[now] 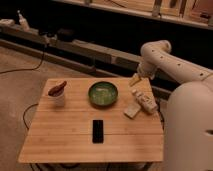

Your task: Move the arm in a circular motion

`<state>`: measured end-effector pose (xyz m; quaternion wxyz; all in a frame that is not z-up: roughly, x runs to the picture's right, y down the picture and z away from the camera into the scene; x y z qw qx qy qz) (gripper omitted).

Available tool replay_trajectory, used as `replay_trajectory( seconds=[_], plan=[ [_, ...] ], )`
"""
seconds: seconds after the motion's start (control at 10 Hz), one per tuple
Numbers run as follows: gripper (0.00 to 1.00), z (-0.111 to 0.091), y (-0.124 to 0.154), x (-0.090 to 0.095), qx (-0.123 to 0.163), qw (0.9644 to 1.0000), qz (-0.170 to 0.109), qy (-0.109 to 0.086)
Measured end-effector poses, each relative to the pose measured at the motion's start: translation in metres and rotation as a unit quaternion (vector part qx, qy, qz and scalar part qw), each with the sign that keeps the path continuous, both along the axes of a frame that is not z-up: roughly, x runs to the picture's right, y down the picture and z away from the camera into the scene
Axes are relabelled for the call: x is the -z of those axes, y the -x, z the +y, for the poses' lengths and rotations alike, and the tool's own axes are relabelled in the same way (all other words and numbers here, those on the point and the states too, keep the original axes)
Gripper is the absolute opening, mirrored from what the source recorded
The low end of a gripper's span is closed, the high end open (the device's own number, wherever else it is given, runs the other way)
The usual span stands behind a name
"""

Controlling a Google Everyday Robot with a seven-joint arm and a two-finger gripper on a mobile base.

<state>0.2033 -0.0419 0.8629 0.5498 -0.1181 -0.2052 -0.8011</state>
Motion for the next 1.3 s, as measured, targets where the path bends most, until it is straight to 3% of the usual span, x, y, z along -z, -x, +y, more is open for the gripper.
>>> replay_trajectory(
  seconds=[0.2,0.4,0.5,0.7,0.8,1.0,1.1,1.3],
  plan=[
    [0.80,0.002,0.060,-0.010,0.029,0.9992,-0.027,-0.006],
    [0.80,0.020,0.116,-0.008,0.070,0.9957,-0.060,0.001],
    [0.80,0.038,0.141,0.002,0.098,0.9917,-0.083,0.009],
    [0.80,0.083,0.161,0.038,0.154,0.9785,-0.132,0.035],
    [0.80,0.100,0.157,0.053,0.162,0.9748,-0.146,0.049],
    [0.80,0.146,0.121,0.088,0.163,0.9692,-0.162,0.088],
    [0.80,0.159,0.107,0.097,0.155,0.9688,-0.165,0.100],
    [0.80,0.180,0.070,0.107,0.134,0.9716,-0.155,0.119]
  ],
)
